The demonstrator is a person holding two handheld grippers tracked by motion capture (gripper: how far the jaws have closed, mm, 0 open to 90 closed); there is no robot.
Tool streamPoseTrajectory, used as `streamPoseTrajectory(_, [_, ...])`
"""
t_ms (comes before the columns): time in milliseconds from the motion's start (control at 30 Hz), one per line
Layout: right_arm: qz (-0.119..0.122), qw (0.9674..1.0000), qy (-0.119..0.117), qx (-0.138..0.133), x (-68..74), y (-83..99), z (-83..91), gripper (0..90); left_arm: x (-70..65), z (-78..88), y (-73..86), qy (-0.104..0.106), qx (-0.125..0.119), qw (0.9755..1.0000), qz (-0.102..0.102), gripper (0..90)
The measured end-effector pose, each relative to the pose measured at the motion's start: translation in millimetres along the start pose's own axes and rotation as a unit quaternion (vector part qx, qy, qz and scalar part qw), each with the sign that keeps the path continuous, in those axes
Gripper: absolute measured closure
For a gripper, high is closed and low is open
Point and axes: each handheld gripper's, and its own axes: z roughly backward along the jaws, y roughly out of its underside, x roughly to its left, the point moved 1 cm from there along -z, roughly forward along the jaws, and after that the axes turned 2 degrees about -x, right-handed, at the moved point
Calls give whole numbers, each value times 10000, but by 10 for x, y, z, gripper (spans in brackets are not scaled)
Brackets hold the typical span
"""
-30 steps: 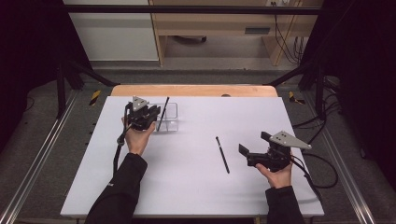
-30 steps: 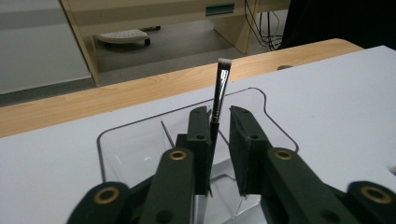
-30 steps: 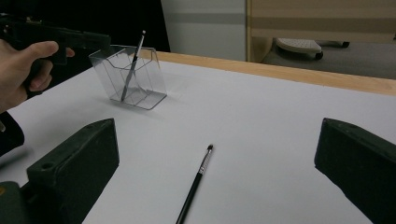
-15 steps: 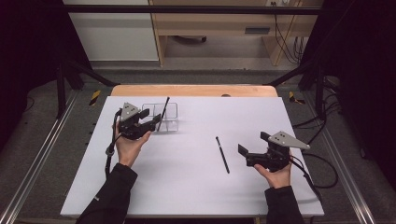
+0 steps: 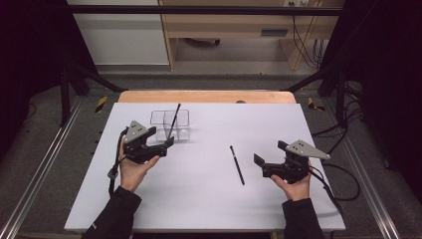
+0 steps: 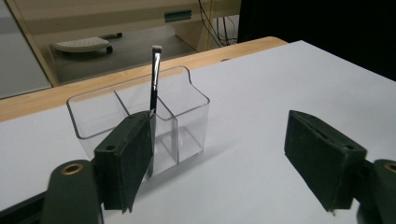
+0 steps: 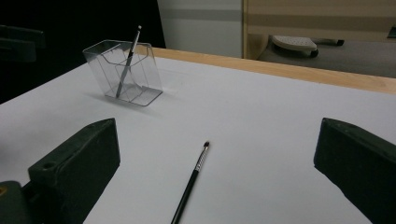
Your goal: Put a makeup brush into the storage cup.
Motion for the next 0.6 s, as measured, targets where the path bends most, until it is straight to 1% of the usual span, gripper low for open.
streamPoseTrajectory(233, [18, 10000, -15, 26, 7, 4, 6, 10, -30, 121, 105, 15, 59, 10000, 0, 172])
streamPoseTrajectory(367, [15, 10000, -14, 44, 13, 9, 11, 10, -49, 182, 169, -26, 97, 9999, -20, 155])
streamPoseTrajectory(533, [40, 10000, -27, 67, 21, 14, 25, 10, -55, 275, 235, -51, 63, 10000, 8, 150])
streamPoseTrajectory(600, [46, 10000, -30, 74, 23, 16, 30, 10, -59, 320, 258, -103, 64, 9999, -54, 148])
